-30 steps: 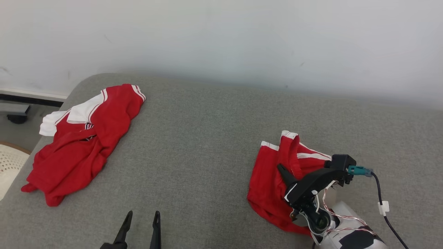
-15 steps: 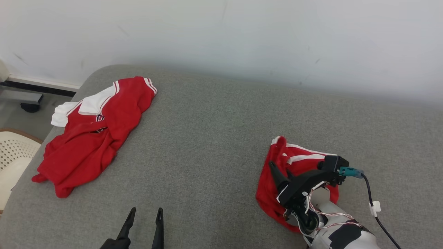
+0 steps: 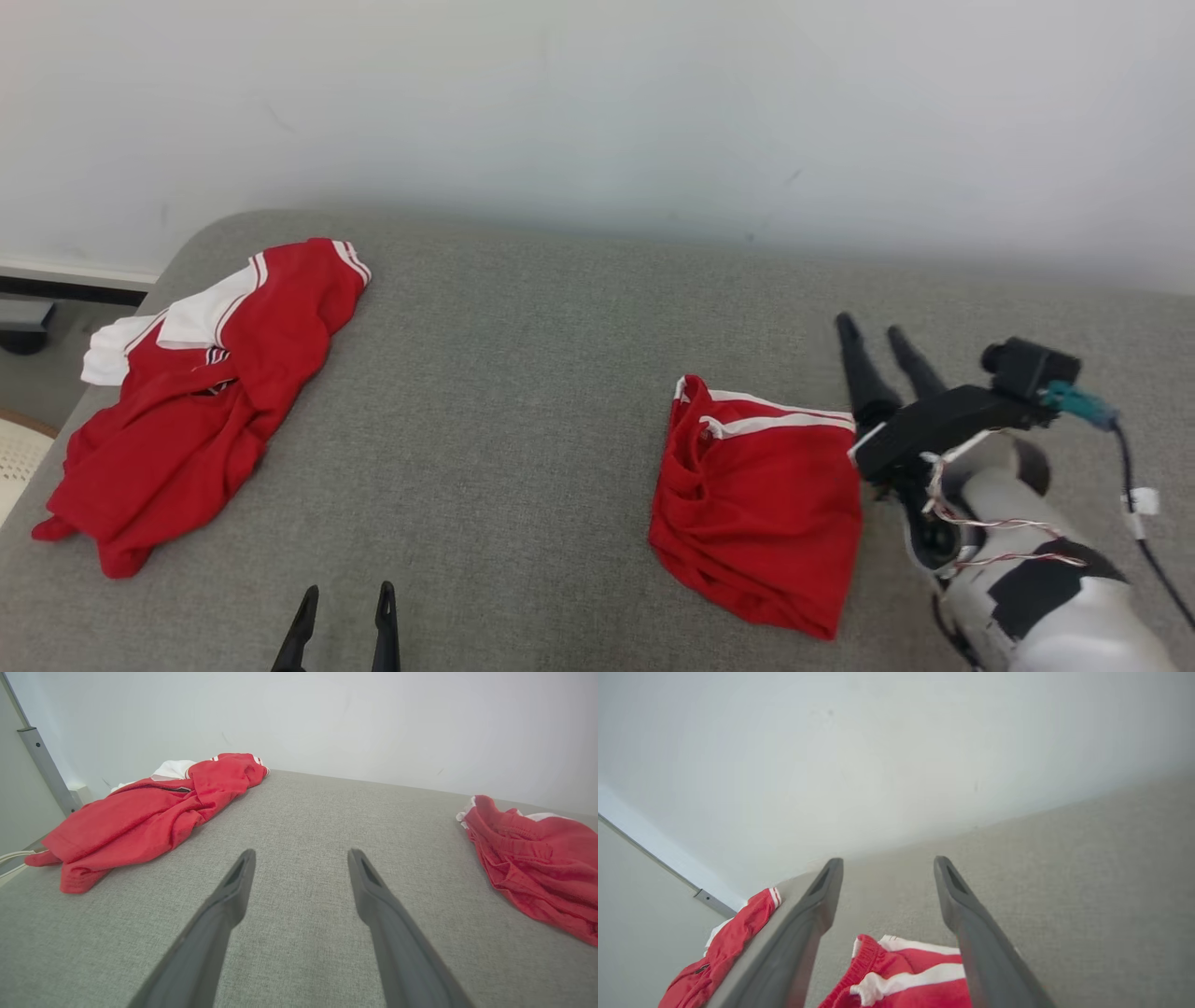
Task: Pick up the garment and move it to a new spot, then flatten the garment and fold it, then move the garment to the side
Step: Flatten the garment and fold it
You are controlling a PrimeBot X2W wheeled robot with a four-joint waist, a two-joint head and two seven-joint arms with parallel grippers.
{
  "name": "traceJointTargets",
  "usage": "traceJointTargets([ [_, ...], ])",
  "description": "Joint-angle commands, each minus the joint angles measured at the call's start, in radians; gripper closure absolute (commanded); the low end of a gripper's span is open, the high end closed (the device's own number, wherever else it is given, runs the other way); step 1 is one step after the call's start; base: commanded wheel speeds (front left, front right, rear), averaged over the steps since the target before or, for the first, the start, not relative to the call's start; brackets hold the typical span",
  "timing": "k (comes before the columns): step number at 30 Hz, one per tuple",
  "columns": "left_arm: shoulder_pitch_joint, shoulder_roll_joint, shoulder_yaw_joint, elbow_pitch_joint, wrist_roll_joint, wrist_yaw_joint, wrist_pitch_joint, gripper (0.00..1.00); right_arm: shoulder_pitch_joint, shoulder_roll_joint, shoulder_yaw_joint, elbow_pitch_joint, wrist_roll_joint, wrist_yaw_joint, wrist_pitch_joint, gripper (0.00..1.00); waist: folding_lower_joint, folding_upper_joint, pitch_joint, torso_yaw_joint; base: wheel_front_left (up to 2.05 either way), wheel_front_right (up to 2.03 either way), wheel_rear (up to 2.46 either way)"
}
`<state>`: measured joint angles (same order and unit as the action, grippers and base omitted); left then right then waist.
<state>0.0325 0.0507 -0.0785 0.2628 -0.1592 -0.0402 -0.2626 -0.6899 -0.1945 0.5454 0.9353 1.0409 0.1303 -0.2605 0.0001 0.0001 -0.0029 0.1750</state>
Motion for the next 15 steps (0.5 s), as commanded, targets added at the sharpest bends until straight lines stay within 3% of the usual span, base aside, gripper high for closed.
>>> traceJointTargets([
  [1, 0.014, -0.001, 0.010, -0.010, 0.012, 0.001, -0.003, 0.00, 0.044, -0.043, -0.069, -0.056, -0.087, 0.001, -0.004, 0.00, -0.0001, -0.0001, 0.002, -0.027, 0.00, 0.00, 0.00],
  [4, 0.021, 0.000, 0.022, -0.017, 0.017, -0.001, -0.003, 0.00, 0.122, -0.069, -0.208, -0.169, -0.244, 0.001, -0.003, 0.00, -0.0001, -0.0001, 0.002, -0.041, 0.00, 0.00, 0.00],
  [9, 0.022, 0.000, 0.034, -0.024, 0.030, -0.010, -0.003, 0.00, 0.323, -0.026, -0.427, -0.374, -0.469, 0.001, -0.004, 0.00, -0.0001, -0.0001, 0.000, -0.050, 0.00, 0.00, 0.00],
  [15, 0.022, -0.001, 0.039, -0.037, 0.040, -0.009, -0.003, 0.00, 0.496, 0.045, -0.534, -0.544, -0.610, 0.001, -0.004, 0.00, -0.0001, -0.0001, -0.001, -0.059, 0.00, 0.00, 0.00],
])
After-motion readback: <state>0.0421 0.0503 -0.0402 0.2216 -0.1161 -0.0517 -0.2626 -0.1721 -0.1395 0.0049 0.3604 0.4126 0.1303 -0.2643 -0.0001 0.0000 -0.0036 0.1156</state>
